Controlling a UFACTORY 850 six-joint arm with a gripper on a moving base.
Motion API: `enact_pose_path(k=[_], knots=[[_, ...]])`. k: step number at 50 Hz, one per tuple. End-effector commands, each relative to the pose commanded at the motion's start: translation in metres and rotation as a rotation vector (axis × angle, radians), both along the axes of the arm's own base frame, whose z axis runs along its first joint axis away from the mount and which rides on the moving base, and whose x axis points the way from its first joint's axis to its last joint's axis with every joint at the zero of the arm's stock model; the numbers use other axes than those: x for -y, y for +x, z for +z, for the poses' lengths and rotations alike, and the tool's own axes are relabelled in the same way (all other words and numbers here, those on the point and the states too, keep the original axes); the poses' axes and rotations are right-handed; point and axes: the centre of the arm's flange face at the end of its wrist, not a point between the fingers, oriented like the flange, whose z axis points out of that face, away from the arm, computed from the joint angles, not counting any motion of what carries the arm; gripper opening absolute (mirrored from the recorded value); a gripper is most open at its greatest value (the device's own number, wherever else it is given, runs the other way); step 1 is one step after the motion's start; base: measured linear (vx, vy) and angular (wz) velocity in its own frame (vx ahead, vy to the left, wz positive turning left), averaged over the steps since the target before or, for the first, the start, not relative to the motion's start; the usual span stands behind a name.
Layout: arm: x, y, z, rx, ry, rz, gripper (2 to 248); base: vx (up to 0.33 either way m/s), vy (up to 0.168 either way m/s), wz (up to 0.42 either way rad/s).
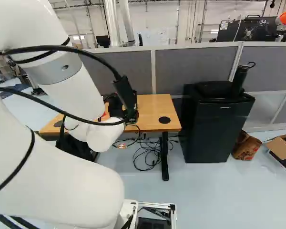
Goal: Pick up the green bottle from the table
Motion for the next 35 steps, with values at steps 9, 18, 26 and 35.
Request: enact_pose_path(k=[9,18,26,35], knots=[[0.0004,-0.0021,-0.0001,-0.004,0.0,-0.001,108,0.0,0.0,0.0],[0.0004,-0.0023,-0.0001,-0.005,0.0,-0.001,108,0.0,0.0,0.0],[0.0004,-0.0023,-0.0001,-0.005,0.0,-0.001,108,0.0,0.0,0.0],[0.0004,-0.0023,-0.0001,-0.005,0.0,-0.001,108,0.0,0.0,0.0]])
